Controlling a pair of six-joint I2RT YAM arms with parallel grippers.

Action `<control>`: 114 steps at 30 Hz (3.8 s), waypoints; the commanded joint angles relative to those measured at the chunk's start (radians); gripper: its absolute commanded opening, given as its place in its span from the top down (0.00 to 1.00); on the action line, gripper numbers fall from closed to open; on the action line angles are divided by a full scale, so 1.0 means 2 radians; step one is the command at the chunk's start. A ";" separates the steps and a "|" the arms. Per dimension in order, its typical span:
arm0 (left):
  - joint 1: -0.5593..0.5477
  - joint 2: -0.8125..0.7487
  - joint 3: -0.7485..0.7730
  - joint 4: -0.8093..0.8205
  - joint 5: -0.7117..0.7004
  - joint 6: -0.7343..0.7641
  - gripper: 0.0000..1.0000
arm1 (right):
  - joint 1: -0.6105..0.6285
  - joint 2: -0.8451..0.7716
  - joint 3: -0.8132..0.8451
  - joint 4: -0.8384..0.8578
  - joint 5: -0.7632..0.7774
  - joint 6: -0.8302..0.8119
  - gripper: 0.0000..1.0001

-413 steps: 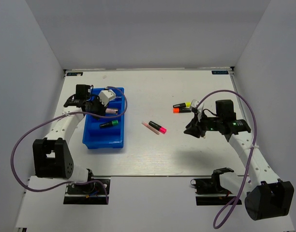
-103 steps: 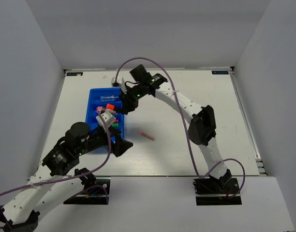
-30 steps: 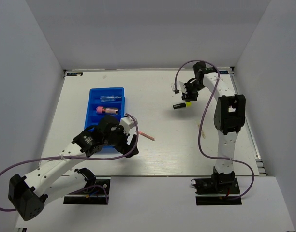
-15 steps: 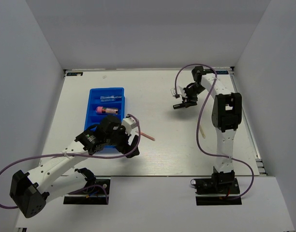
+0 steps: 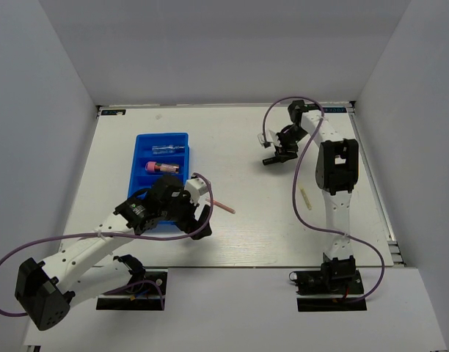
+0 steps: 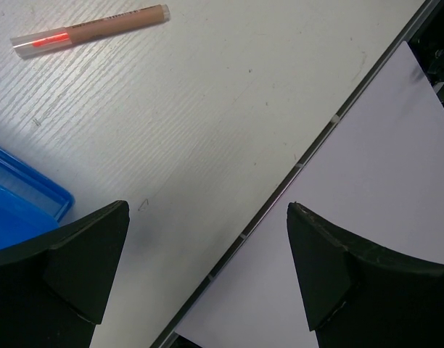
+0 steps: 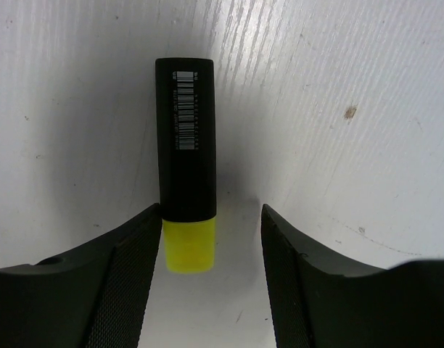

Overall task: Sort the stationery into containers
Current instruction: Pick up the pen from the center of the board, then place the pen in the storage box.

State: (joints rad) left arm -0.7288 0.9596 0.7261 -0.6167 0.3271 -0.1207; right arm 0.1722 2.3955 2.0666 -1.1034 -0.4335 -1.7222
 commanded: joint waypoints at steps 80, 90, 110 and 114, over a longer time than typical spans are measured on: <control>-0.001 -0.239 0.048 0.051 -0.029 -0.059 0.00 | 0.404 -0.009 0.039 0.350 0.055 0.620 0.89; 0.000 -0.245 0.059 0.036 -0.037 -0.065 0.00 | 0.410 -0.042 0.031 0.335 0.027 0.622 0.35; 0.000 -0.083 0.174 -0.176 -0.034 0.050 0.30 | 0.261 -0.223 -0.072 0.219 0.266 0.742 0.34; 0.000 0.031 0.176 -0.179 -0.025 0.196 0.00 | 0.185 -0.323 -0.219 0.165 0.132 0.728 0.14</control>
State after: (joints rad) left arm -0.7288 0.8825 1.0622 -0.9005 0.2699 0.0177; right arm 0.6209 1.8942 1.8187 -0.5915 0.0090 -0.2668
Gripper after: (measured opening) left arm 0.979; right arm 0.850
